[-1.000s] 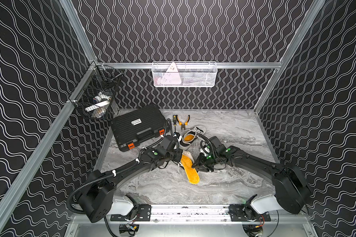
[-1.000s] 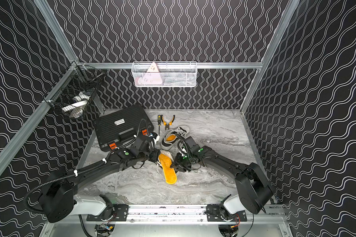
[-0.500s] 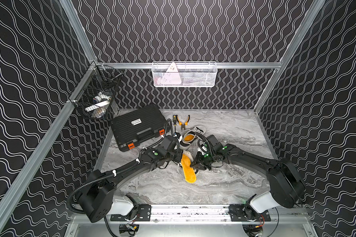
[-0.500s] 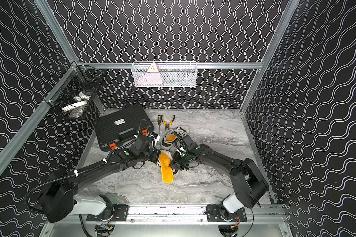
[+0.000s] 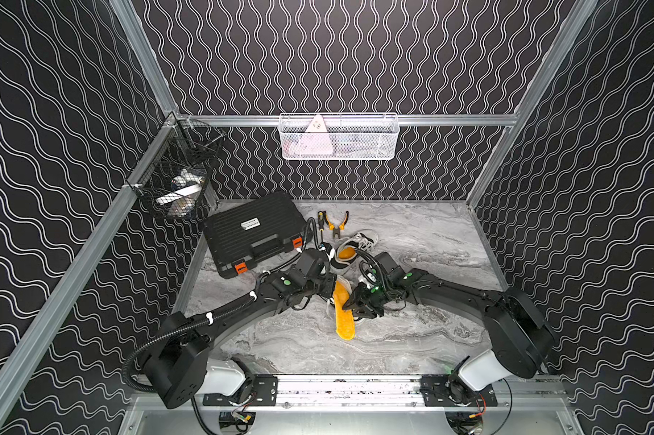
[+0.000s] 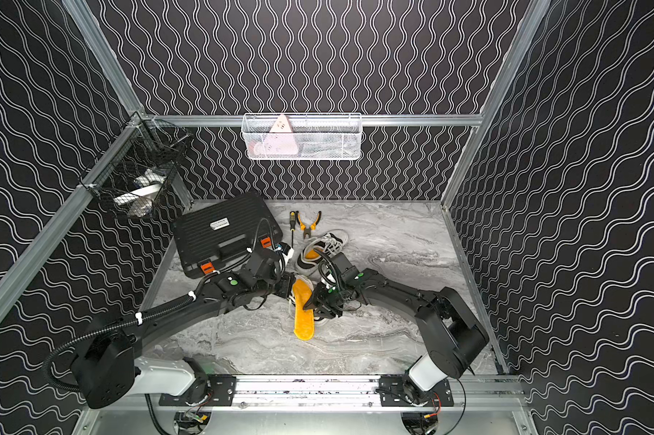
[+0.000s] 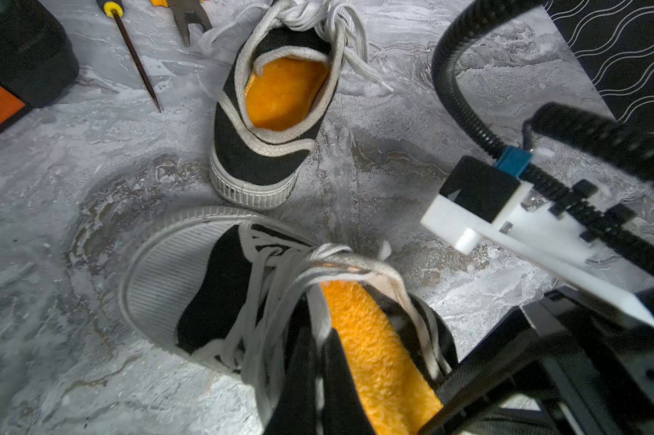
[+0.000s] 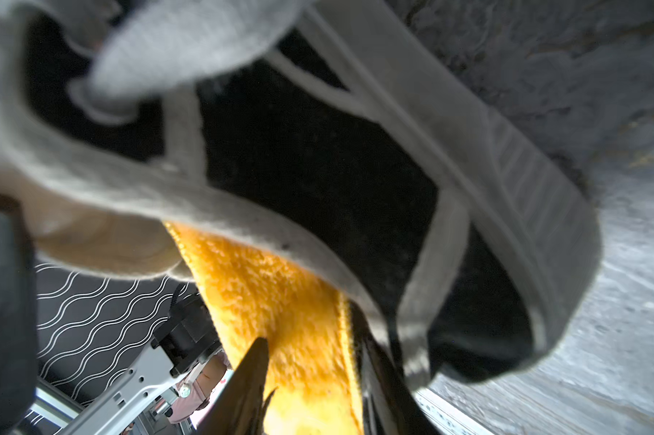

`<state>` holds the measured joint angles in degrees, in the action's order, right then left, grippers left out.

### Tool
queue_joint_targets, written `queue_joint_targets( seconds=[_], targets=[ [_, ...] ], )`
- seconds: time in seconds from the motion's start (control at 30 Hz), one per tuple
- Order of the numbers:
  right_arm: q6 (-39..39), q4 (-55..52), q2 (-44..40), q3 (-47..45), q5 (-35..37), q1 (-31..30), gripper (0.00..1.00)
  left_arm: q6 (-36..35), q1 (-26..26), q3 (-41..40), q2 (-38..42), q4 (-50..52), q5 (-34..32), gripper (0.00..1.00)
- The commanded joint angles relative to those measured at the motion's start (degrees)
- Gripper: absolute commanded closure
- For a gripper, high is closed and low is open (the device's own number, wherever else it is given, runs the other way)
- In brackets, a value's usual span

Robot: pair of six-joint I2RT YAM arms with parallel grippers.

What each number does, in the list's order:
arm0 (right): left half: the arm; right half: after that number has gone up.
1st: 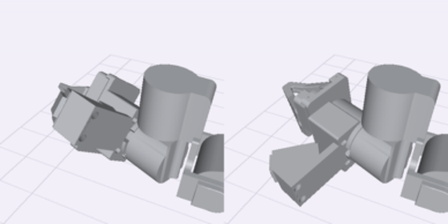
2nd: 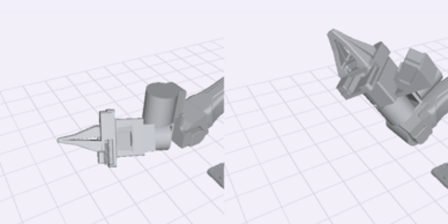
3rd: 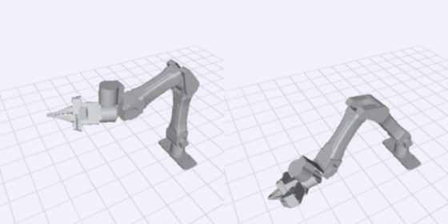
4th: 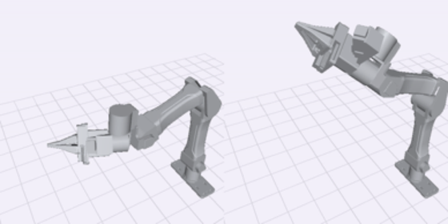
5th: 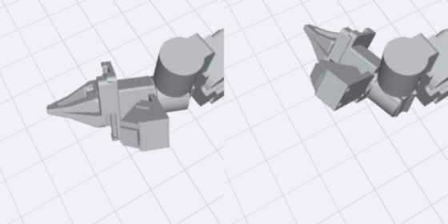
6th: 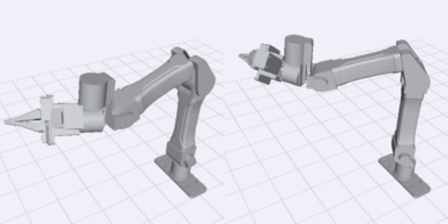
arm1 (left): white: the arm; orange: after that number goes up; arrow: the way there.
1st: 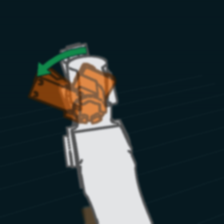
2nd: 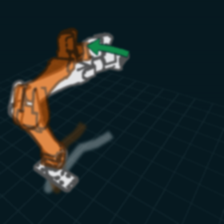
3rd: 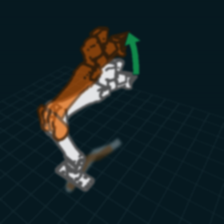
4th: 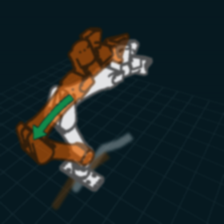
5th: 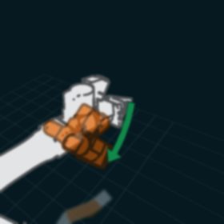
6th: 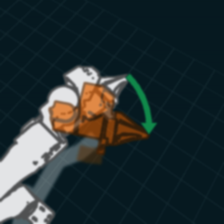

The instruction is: Insert the insole into the shoe

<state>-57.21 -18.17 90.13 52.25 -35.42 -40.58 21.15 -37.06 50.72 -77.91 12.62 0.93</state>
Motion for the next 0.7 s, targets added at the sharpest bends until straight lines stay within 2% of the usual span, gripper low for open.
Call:
queue_joint_targets(
  seconds=[0.0, 0.1, 0.3, 0.5, 0.67],
  targets=[
    [0.4, -2.6, 0.0, 0.9, 1.2, -0.3, 0.52, 0.2, 0.0, 0.9, 0.4, -1.2, -2.1, 1.00],
    [0.3, -4.1, -2.6, 0.6, 2.6, -0.4, 0.50, 1.0, -0.1, 0.6, 0.7, -1.0, -4.0, 1.00],
    [-0.3, -6.5, -7.2, -1.2, 4.7, -0.5, 0.50, 0.8, -0.1, 0.5, 0.7, -1.1, -3.8, 1.00],
    [-3.9, -2.8, -7.9, -4.1, 4.6, -1.7, 0.47, 1.4, 0.0, 0.4, 0.8, -1.6, -3.3, 1.00],
    [-8.2, 4.4, -6.6, -6.2, 3.4, -2.3, 0.46, 1.5, -0.1, 0.5, 0.5, -1.8, -2.6, 1.00]
  ],
)
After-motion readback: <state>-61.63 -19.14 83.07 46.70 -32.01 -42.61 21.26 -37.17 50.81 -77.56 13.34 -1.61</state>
